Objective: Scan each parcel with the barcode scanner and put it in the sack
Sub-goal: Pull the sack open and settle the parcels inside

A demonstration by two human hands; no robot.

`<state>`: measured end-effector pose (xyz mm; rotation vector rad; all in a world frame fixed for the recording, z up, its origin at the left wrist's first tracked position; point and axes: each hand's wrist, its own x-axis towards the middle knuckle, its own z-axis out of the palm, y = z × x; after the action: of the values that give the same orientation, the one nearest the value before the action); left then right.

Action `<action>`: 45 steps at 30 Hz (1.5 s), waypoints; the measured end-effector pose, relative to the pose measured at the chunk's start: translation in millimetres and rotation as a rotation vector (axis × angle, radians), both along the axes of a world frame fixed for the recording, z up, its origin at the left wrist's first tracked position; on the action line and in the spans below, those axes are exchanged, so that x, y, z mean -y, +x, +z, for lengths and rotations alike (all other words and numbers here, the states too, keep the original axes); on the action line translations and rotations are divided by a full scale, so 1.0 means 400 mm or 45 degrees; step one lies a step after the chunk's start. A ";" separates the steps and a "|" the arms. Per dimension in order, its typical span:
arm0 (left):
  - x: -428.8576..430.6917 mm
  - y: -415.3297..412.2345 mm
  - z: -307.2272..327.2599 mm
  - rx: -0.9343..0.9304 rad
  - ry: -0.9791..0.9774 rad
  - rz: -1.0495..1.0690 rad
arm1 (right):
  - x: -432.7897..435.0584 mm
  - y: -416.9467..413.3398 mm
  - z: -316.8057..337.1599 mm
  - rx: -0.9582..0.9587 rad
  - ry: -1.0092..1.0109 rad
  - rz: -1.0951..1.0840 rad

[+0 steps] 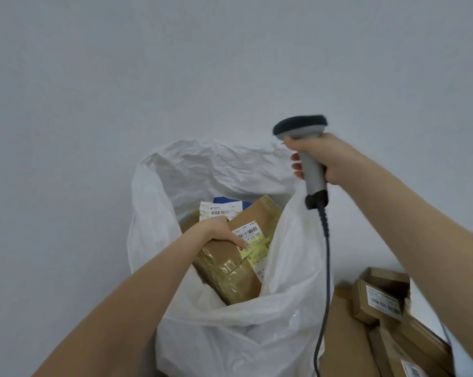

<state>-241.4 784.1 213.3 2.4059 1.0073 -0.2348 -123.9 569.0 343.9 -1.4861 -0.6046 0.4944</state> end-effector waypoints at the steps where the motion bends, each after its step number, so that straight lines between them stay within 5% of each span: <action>1: -0.005 -0.005 -0.005 0.053 -0.042 0.011 | -0.025 -0.023 -0.017 -0.017 -0.040 0.042; 4: -0.066 -0.032 0.050 0.381 -0.280 0.139 | -0.082 -0.060 -0.061 -0.097 -0.112 0.125; 7: -0.194 -0.099 0.181 0.625 -0.218 0.331 | -0.125 -0.057 -0.074 -0.169 -0.118 0.147; 11: -0.265 -0.128 0.177 0.154 0.493 0.347 | -0.173 -0.052 -0.106 -0.137 -0.235 0.109; 13: -0.219 -0.092 0.122 0.131 0.686 0.284 | -0.186 -0.055 -0.129 -0.121 -0.293 0.082; 20: -0.108 0.038 0.012 -0.039 0.486 0.070 | -0.227 -0.060 -0.166 -0.124 -0.264 0.075; 25: -0.198 0.012 -0.022 0.241 0.209 0.147 | -0.207 -0.015 -0.208 -0.066 -0.171 -0.057; 29: -0.213 0.025 -0.037 0.211 0.177 0.064 | -0.180 0.021 -0.225 -0.065 -0.132 -0.085; 36: -0.214 0.051 -0.081 0.125 0.522 0.187 | -0.137 0.048 -0.241 -0.046 -0.220 -0.153; 41: -0.188 0.017 -0.046 0.336 0.415 0.191 | -0.079 0.051 -0.234 -0.090 -0.210 -0.148; 45: -0.157 -0.065 0.006 0.450 0.888 0.253 | -0.085 0.018 -0.185 0.011 -0.151 -0.048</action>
<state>-267.5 846.8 215.9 2.7582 1.2880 0.7000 -116.8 602.9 269.8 -1.6098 -0.5612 0.5018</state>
